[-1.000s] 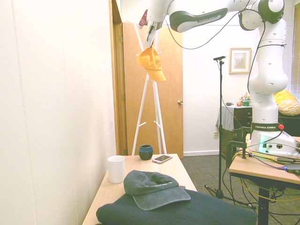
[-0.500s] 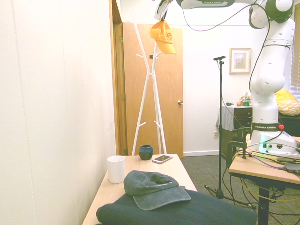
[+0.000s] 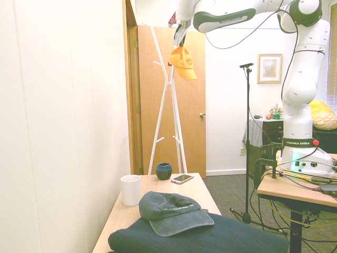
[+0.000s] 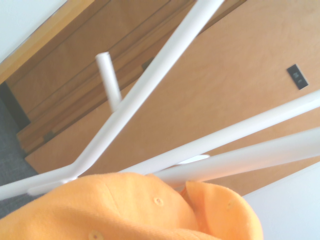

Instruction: Hang the cap

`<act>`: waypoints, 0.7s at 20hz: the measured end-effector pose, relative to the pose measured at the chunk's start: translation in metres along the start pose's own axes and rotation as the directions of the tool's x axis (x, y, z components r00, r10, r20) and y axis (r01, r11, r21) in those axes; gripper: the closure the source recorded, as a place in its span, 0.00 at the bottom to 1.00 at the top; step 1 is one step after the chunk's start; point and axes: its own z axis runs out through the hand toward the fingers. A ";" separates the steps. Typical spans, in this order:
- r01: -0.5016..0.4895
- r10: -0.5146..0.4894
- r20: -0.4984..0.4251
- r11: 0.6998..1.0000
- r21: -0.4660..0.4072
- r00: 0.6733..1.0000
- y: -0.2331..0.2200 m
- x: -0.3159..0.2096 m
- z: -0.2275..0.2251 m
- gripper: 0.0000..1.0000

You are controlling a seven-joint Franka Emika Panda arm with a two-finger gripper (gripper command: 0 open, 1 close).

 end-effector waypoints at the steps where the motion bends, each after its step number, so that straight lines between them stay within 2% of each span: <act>1: 0.000 0.000 0.005 1.000 0.000 1.000 -0.002 -0.006 0.006 1.00; 2: -0.001 0.001 0.010 1.000 -0.002 1.000 -0.004 -0.010 0.012 1.00; 3: -0.001 0.002 0.017 1.000 -0.006 1.000 -0.005 -0.016 0.017 0.00; 14: -0.001 0.003 0.070 1.000 -0.023 0.998 -0.010 -0.054 0.051 0.00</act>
